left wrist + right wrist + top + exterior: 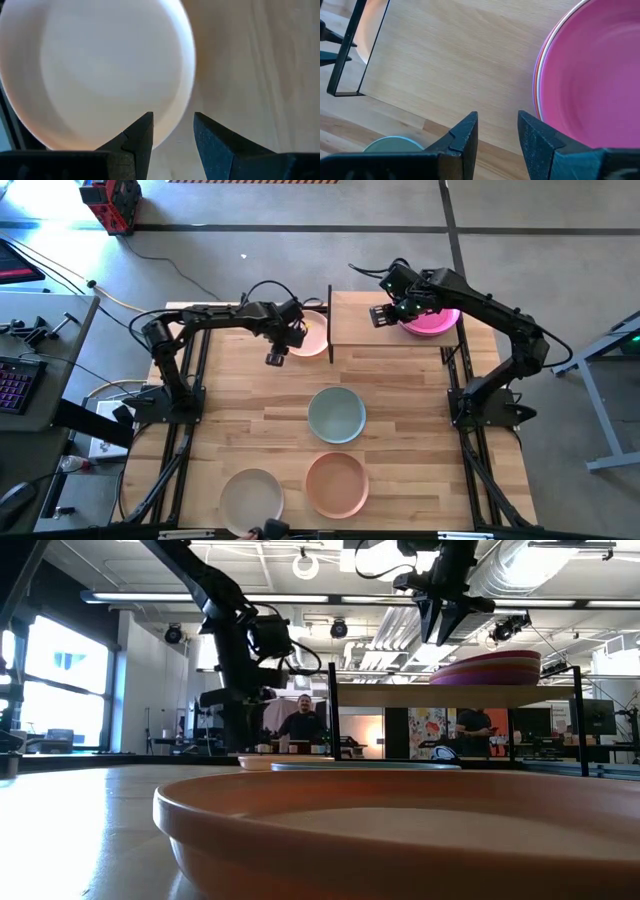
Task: Place and stack plates onto a shelf
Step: Put the light orange plate on the shelf
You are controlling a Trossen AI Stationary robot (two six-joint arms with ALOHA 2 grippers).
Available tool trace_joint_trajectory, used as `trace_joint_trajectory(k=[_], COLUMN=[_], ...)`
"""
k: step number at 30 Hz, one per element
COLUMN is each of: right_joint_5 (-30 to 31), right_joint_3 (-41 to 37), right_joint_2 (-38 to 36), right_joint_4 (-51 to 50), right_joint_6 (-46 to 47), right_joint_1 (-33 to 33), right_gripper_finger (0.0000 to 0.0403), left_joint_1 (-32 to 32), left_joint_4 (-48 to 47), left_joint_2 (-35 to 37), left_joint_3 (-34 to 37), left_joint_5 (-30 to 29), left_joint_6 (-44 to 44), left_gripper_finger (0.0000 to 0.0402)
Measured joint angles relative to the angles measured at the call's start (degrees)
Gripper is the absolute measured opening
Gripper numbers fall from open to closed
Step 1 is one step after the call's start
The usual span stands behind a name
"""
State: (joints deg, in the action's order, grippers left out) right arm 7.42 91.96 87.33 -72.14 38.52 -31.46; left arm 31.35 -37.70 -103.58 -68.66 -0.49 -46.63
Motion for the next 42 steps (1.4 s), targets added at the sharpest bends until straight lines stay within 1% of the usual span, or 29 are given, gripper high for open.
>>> trace_joint_trajectory(k=[5, 14, 16, 19, 21, 26, 31, 39, 42], right_joint_5=[0.0, 0.0, 0.0, -0.02, -0.02, -0.02, -0.02, -0.04, -0.04], right_joint_3=[0.02, 0.02, 0.02, 0.02, 0.02, 0.02, 0.02, 0.02, 0.02], right_joint_2=[0.0, 0.0, 0.0, 0.0, 0.0, 0.0, 0.0, 0.0, 0.0], right_joint_4=[0.02, 0.02, 0.02, 0.04, 0.03, 0.02, 0.02, 0.02, 0.02], right_joint_6=[-0.02, 0.0, 0.0, 0.0, 0.0, 0.0, 0.0, -0.02, -0.02], right_joint_1=[0.0, 0.0, 0.0, 0.0, 0.0, 0.0, 0.0, 0.0, 0.0], right_gripper_finger=[0.0117, 0.0117, 0.0117, 0.0117, 0.0117, 0.0117, 0.0117, 0.0117, 0.0117], left_joint_1=[-0.26, -1.09, -1.66, -2.28, -2.32, -2.27, -2.34, -2.53, -2.55], left_joint_4=[0.14, 0.25, 0.86, 2.5, 3.18, 2.98, 3.77, 4.75, 4.75], left_joint_2=[-0.23, -1.45, -2.31, -3.13, -3.13, -3.18, -3.18, -3.18, -3.21], left_joint_3=[0.0, 0.0, 0.0, 0.02, 0.0, 0.0, 0.0, 0.0, 0.01], left_joint_5=[2.18, 2.53, 2.03, -1.28, -1.95, -1.35, 1.16, 1.43, 2.56], left_joint_6=[0.01, 0.41, 0.79, 2.75, 2.57, 1.57, 2.62, 2.91, 3.42], left_gripper_finger=[0.0131, 0.0131, 0.0131, 0.0131, 0.0131, 0.0131, 0.0131, 0.0131, 0.0131])
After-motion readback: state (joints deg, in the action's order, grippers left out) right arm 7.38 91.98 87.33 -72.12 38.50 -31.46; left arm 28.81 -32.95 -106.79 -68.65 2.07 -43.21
